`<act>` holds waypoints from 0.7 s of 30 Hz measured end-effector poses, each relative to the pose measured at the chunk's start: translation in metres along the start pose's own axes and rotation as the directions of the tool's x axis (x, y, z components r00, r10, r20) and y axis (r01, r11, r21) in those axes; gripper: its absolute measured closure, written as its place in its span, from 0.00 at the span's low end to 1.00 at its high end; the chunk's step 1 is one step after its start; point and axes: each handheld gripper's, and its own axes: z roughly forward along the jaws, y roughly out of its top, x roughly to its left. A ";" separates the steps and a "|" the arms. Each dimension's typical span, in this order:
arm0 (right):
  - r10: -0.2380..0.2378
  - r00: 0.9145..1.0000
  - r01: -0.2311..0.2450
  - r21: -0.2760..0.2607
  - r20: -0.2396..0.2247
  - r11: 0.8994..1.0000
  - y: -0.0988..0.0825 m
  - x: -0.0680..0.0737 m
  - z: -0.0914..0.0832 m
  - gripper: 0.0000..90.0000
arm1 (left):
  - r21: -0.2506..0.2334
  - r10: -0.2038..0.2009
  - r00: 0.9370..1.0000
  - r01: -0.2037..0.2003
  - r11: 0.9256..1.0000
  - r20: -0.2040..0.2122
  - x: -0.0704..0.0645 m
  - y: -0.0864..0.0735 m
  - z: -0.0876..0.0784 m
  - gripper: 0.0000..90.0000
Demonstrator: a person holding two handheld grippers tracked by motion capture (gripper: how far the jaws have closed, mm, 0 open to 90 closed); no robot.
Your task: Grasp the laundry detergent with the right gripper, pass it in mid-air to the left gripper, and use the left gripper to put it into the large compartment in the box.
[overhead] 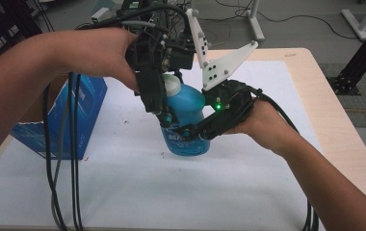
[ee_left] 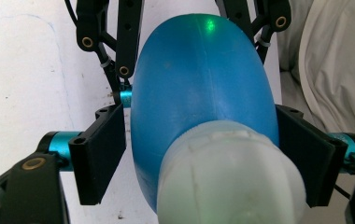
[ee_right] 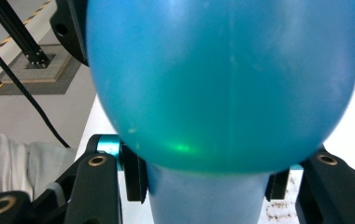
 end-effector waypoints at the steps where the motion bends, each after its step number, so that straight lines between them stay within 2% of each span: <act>1: 0.000 1.000 0.000 0.001 0.000 1.000 0.000 0.000 0.000 0.51 | 0.003 0.002 1.000 -0.002 1.000 0.000 0.000 0.000 0.000 0.27; 9: 0.004 1.000 -0.004 0.000 -0.006 1.000 0.000 0.001 0.001 0.51 | -0.001 0.010 1.000 -0.010 1.000 0.002 -0.001 0.001 0.001 0.31; 13: 0.003 1.000 -0.004 -0.002 -0.006 1.000 0.000 0.001 0.001 0.51 | -0.006 0.023 1.000 -0.023 1.000 0.002 -0.001 0.001 0.000 0.40; 21: 0.003 1.000 -0.003 0.000 -0.012 1.000 0.000 0.001 0.003 0.51 | 0.003 0.024 1.000 -0.024 1.000 0.009 -0.001 0.000 0.001 0.41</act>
